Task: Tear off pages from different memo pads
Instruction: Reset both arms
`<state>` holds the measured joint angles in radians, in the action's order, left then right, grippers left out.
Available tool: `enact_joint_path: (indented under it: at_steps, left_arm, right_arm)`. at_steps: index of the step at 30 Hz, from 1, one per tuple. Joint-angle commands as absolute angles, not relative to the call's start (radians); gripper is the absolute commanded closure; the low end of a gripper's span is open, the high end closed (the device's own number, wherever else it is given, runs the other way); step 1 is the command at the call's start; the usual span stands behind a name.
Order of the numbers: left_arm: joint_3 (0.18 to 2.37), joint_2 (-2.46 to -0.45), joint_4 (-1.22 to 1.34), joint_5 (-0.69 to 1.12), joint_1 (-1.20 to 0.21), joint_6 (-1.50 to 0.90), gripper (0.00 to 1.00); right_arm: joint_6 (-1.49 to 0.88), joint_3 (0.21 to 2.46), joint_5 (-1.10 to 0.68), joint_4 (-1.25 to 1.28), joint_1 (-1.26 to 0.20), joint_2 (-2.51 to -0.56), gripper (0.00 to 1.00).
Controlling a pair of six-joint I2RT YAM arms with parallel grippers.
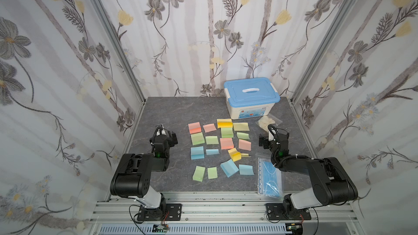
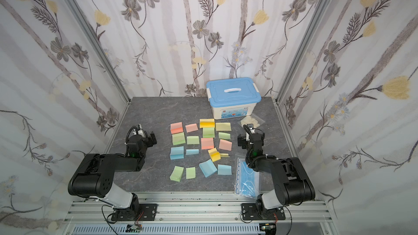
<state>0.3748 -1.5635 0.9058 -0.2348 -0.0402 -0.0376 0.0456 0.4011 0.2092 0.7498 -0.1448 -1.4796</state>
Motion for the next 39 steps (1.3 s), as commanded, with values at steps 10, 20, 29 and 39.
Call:
enact_joint_path:
  at_steps: [10,20,29,39]
  left_arm:
    - [0.379,-1.562,0.919,-0.234,-0.040,-0.043,0.00]
    - [0.379,-1.562,0.919,-0.234,-0.041,-0.042,0.00]
    - [0.379,-1.563,0.918,-0.234,-0.040,-0.042,0.00]
    - [0.379,-1.563,0.919,-0.234,-0.041,-0.042,0.00]
  right_arm:
    - [0.048,0.408,0.207,0.759,-0.145,-1.479,0.00]
    - [0.048,0.407,0.207,0.759,-0.145,-1.479,0.00]
    - [0.048,0.408,0.207,0.759,-0.144,-1.479,0.00]
    - [0.124,0.397,0.080,0.761,-0.159,-1.471,0.00]
